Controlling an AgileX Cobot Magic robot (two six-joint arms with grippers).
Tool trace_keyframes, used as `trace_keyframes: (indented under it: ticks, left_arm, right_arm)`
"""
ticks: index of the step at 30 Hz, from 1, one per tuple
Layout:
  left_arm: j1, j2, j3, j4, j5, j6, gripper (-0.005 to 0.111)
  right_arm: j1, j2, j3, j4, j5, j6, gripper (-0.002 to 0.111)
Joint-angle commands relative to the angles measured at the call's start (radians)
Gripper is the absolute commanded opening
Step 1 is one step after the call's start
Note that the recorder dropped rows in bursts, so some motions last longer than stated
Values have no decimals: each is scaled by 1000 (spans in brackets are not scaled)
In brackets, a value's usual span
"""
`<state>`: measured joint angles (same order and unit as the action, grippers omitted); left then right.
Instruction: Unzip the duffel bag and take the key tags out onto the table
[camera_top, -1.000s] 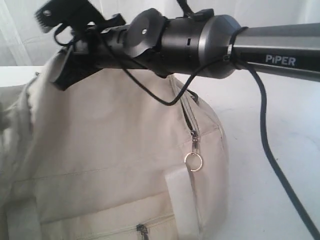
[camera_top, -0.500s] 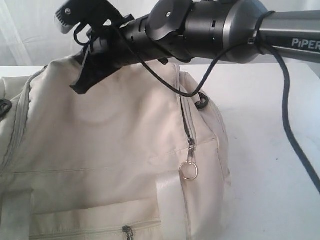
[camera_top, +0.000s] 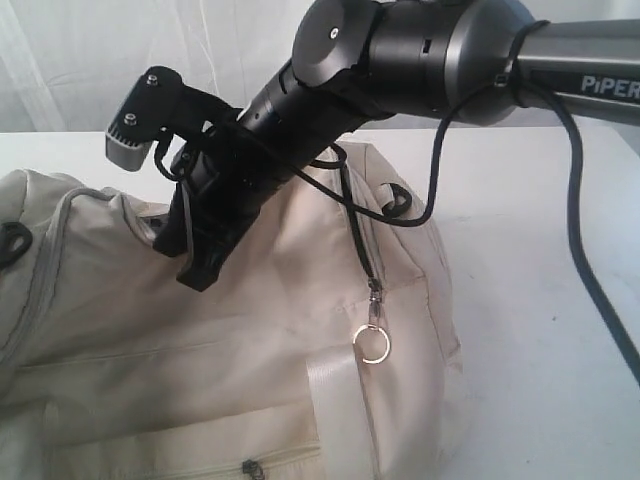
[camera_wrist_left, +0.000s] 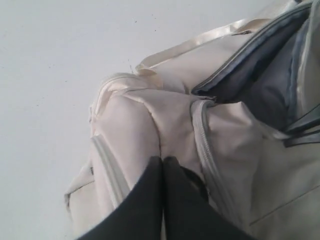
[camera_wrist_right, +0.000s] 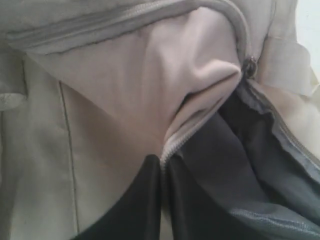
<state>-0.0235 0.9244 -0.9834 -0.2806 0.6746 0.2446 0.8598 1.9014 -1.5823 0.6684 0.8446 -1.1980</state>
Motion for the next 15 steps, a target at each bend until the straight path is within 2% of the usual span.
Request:
trace_keyframes:
  ticks: [1, 4, 11, 15]
  left_arm:
    - [2, 15, 7, -130, 1, 73, 1]
    - [2, 36, 7, -190, 1, 121, 9]
    - [2, 95, 7, -241, -10, 160, 38]
    - [2, 122, 7, -241, -72, 160, 48]
  right_arm:
    - [-2, 5, -2, -7, 67, -9, 3]
    - [-2, 2, -2, -7, 11, 0, 15]
    - [-2, -33, -2, 20, -276, 0, 61]
    - [-2, -38, -2, 64, -437, 0, 66]
